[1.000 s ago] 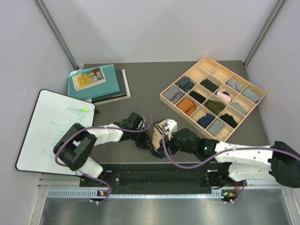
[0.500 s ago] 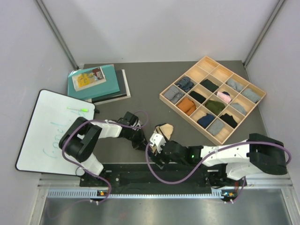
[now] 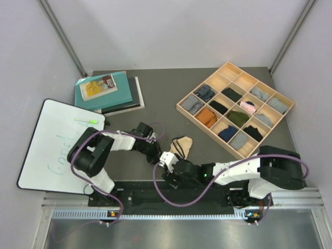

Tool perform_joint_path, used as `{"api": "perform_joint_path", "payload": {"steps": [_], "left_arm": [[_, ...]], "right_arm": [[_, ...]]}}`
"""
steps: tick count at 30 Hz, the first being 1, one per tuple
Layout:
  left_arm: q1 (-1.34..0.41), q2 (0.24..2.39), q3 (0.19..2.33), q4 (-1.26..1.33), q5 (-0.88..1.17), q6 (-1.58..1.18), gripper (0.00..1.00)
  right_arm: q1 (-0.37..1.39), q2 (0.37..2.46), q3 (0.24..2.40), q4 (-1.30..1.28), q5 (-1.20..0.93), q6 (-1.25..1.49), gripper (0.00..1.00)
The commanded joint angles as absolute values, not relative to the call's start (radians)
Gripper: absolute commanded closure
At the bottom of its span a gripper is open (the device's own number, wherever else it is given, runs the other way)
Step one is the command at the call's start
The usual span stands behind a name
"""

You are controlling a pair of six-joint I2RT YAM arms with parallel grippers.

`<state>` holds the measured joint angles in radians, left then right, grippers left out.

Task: Roll the underwear
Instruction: Fold the underwear at the center of the board.

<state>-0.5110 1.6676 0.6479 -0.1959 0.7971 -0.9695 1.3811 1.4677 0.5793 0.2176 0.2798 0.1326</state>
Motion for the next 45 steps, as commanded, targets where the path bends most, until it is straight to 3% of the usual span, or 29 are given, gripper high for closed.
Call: {"api": "perform_joint_path", "payload": {"steps": [1,9,11,12,15,16,20,21,24,28,35,45], "left_arm": [[-0.503,1.684,0.664,-0.216,0.831,-0.974,1.0],[-0.499,1.68,0.664,-0.219,0.844,-0.977,1.0],[-0.499,1.677,0.663,-0.216,0.847,-0.98,1.0],[-0.499,1.671,0.663,-0.213,0.85,-0.98,1.0],[-0.494,1.637,0.646,-0.195,0.841,-0.991,1.0],[-0.491,1.623,0.631,-0.166,0.842,-1.003,1.0],[-0.477,1.473,0.58,-0.098,0.715,-1.002,0.71],[-0.477,1.445,0.571,-0.1,0.688,-0.977,0.58],[-0.477,1.338,0.514,-0.046,0.595,-0.969,0.44],[-0.486,1.217,0.427,0.077,0.479,-0.945,0.43],[-0.609,1.117,0.368,0.209,0.287,-0.799,0.4],[-0.684,1.172,0.308,0.405,0.282,-0.735,0.4]], "right_arm": [[1.399,1.5,0.634,0.218,0.334,0.133,0.32],[1.397,1.552,0.647,0.172,0.399,0.166,0.61],[1.391,1.555,0.65,0.169,0.378,0.173,0.73],[1.39,1.558,0.655,0.166,0.368,0.178,0.88],[1.367,1.552,0.66,0.153,0.304,0.199,1.0],[1.347,1.543,0.66,0.152,0.279,0.204,1.0],[1.267,1.505,0.667,0.132,0.077,0.233,1.0],[1.246,1.499,0.667,0.132,0.036,0.238,1.0],[1.157,1.502,0.669,0.14,-0.156,0.268,1.0],[1.043,1.543,0.672,0.164,-0.396,0.314,1.0],[0.92,1.627,0.727,0.14,-0.641,0.367,1.0],[0.81,1.764,0.761,0.135,-0.827,0.422,1.0]]}}
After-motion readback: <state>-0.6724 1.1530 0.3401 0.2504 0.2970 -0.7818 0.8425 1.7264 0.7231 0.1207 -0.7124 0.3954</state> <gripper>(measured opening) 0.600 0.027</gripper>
